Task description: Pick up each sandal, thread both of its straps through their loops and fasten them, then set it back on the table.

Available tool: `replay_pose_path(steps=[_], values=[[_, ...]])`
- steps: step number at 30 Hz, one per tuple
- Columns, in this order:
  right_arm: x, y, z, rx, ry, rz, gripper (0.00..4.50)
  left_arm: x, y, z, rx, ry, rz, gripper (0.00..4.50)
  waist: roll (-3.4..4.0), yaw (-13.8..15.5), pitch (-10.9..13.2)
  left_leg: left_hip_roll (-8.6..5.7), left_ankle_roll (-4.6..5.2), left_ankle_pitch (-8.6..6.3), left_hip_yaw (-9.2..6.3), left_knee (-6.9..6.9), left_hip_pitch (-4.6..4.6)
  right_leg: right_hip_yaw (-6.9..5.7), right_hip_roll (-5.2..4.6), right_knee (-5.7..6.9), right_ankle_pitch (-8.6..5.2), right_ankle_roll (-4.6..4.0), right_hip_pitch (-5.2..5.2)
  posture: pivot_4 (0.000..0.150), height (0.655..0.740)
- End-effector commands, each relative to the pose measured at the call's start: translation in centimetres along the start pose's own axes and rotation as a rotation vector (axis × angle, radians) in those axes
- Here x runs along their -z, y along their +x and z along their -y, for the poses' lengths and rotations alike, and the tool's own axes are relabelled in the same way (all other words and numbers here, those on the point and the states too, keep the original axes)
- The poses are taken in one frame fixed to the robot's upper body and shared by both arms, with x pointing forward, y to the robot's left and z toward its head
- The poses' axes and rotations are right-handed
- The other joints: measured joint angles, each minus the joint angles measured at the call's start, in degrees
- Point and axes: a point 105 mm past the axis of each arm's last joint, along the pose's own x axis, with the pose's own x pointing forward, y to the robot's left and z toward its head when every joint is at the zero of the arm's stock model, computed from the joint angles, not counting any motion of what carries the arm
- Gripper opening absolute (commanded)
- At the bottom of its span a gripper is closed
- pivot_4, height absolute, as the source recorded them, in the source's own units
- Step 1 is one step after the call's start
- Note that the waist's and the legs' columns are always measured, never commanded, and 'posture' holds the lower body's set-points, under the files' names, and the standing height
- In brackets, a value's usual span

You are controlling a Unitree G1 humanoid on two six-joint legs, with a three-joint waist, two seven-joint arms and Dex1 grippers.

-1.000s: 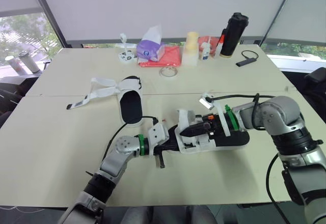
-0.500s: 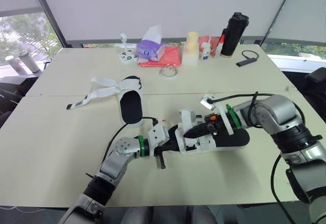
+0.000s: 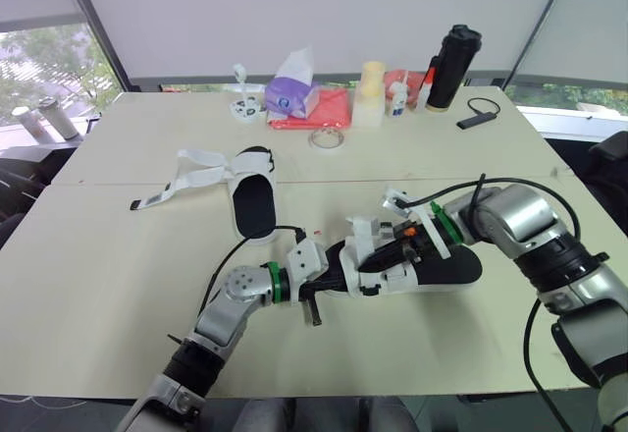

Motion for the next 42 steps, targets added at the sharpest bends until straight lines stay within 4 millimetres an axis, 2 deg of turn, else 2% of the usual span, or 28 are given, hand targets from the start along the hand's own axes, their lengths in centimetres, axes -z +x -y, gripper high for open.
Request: replay_pose_path(steps=[1,20,29,32,38,42], values=[[1.1,0.2,0.3,0.029,-0.019,-0.058,0.05,3.6,-0.5,0.5,-0.024,-0.072,-0.135,0.0,0.0,0.0,0.0,0.0,0.0,0.0,0.0,0.0,0.0,0.0,0.0,0.0,0.0,0.0,0.0,0.15,0.74],[3.2,0.2,-1.2,0.072,-0.205,-0.17,0.05,3.5,-0.2,0.1,-0.026,-0.073,-0.13,0.0,-0.04,1.4,0.0,0.01,-0.02,-0.01,0.03,-0.02,0.0,-0.01,-0.01,-0.1,-0.01,0.02,0.0,0.15,0.74],[3.1,0.3,-1.4,0.079,-0.21,-0.146,0.05,3.4,-0.2,0.1,-0.026,-0.075,-0.128,0.0,-0.05,1.4,0.0,0.03,-0.02,-0.01,0.03,-0.03,0.0,-0.01,-0.03,-0.21,-0.01,0.01,0.06,0.15,0.74],[2.6,0.1,-1.6,0.075,-0.209,-0.123,0.87,3.4,-0.2,0.1,-0.022,-0.074,-0.129,0.0,-0.05,1.3,0.0,0.03,-0.02,-0.01,0.03,-0.03,0.0,-0.01,-0.03,-0.22,-0.01,0.02,0.06,0.15,0.74],[1.9,-1.4,-2.4,0.087,-0.211,-0.105,3.87,3.4,-0.1,0.2,-0.021,-0.074,-0.128,0.0,-0.08,1.3,-0.1,0.06,-0.02,-0.01,0.03,-0.02,0.0,-0.01,-0.02,-0.21,0.0,0.02,0.06,0.15,0.74],[1.7,-2.9,-3.7,0.094,-0.216,-0.093,3.87,3.5,-0.1,0.3,-0.018,-0.075,-0.129,0.0,-0.08,1.4,-0.1,0.09,-0.02,-0.01,0.03,-0.01,-0.08,-0.01,-0.06,-0.22,0.0,0.01,0.01,0.15,0.74]])
